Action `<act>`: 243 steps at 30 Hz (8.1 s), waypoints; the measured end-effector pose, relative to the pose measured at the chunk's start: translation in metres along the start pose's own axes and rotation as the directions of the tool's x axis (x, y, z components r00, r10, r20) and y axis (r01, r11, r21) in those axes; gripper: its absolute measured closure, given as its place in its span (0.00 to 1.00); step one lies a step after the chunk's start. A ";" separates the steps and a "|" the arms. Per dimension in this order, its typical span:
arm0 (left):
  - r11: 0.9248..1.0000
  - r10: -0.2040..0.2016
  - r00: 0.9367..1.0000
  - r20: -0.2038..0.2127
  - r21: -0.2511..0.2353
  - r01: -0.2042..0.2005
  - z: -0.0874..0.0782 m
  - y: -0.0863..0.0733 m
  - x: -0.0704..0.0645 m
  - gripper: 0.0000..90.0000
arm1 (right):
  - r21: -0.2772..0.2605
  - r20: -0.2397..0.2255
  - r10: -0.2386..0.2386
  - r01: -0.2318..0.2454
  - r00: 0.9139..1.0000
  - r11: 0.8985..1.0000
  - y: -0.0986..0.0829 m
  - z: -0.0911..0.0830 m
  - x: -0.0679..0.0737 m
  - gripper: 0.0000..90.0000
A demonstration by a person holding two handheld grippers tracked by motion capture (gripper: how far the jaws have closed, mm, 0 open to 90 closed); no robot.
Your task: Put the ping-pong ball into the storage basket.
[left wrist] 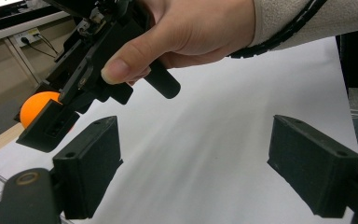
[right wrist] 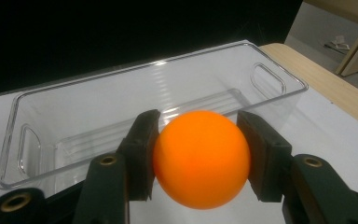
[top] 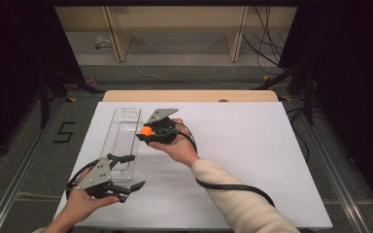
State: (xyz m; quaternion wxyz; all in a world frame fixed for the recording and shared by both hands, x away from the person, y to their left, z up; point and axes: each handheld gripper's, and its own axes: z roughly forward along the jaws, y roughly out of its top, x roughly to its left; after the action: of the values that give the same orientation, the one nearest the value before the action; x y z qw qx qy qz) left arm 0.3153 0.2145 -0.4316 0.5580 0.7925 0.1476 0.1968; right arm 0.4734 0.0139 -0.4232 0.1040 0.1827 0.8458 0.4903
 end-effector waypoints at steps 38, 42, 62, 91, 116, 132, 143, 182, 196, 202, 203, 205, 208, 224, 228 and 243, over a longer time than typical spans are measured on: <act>1.000 0.001 1.000 0.002 0.003 -0.001 0.000 0.000 0.000 0.18 | 0.007 -0.019 -0.013 0.013 1.000 1.000 0.008 0.012 0.006 0.57; 1.000 0.001 1.000 0.002 0.003 -0.001 0.000 0.000 0.000 0.18 | 0.005 -0.019 -0.013 0.013 1.000 1.000 0.009 0.013 0.006 0.57; 1.000 0.004 1.000 0.002 0.005 -0.004 0.000 0.000 0.000 0.18 | 0.005 -0.028 -0.018 0.018 0.999 1.000 0.013 0.018 0.008 0.57; 1.000 0.004 1.000 0.004 0.004 -0.004 0.000 0.000 0.000 0.18 | 0.006 -0.037 -0.024 0.024 0.999 1.000 0.020 0.025 0.010 0.57; 1.000 0.005 1.000 0.003 0.004 -0.005 0.000 0.000 -0.001 0.18 | 0.013 -0.050 -0.031 0.031 0.998 0.999 0.026 0.034 0.011 0.57; 1.000 0.007 1.000 0.004 0.003 -0.007 -0.001 0.000 -0.001 0.18 | 0.021 -0.065 -0.034 0.035 0.997 0.999 0.030 0.042 0.012 0.57; 1.000 0.009 1.000 0.004 0.003 -0.009 -0.001 0.000 -0.001 0.18 | 0.029 -0.073 -0.037 0.039 0.997 0.999 0.031 0.046 0.013 0.57; 1.000 0.007 1.000 0.004 0.002 -0.007 -0.001 0.000 -0.001 0.18 | 0.050 -0.089 -0.036 0.041 0.995 0.998 0.032 0.060 0.014 0.57; 1.000 0.007 1.000 0.004 0.001 -0.007 -0.001 0.000 -0.001 0.18 | 0.056 -0.093 -0.035 0.041 0.995 0.998 0.030 0.063 0.014 0.57; 1.000 0.006 1.000 0.004 0.001 -0.006 -0.001 0.000 -0.001 0.18 | 0.059 -0.095 -0.035 0.041 0.995 0.997 0.030 0.064 0.015 0.57; 1.000 0.007 1.000 0.004 0.001 -0.007 -0.001 0.000 -0.001 0.18 | 0.059 -0.094 -0.035 0.041 0.995 0.997 0.030 0.065 0.015 0.57; 1.000 0.007 1.000 0.004 0.001 -0.007 -0.001 0.000 -0.001 0.19 | 0.059 -0.095 -0.034 0.039 0.995 0.997 0.029 0.065 0.015 0.57; 1.000 0.007 1.000 0.004 0.001 -0.007 -0.001 0.000 -0.001 0.18 | 0.062 -0.095 -0.035 0.041 0.995 0.997 0.028 0.066 0.015 0.57; 1.000 0.006 1.000 0.004 0.000 -0.006 -0.001 0.000 -0.001 0.18 | 0.073 -0.097 -0.033 0.040 0.995 0.997 0.026 0.068 0.014 0.57; 1.000 0.006 1.000 0.004 0.001 -0.006 -0.001 0.000 -0.001 0.18 | 0.075 -0.096 -0.031 0.038 0.995 0.996 0.025 0.069 0.013 0.57; 1.000 0.006 1.000 0.004 -0.001 -0.006 -0.001 0.000 -0.001 0.18 | 0.077 -0.102 -0.028 0.036 0.994 0.996 0.025 0.071 0.013 0.55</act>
State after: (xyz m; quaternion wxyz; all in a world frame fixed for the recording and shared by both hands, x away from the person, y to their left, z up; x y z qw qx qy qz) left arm 0.3137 0.2151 -0.4313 0.5581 0.7931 0.1441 0.1968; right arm 0.4916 0.0865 -0.4366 0.0618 0.1481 0.8715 0.4633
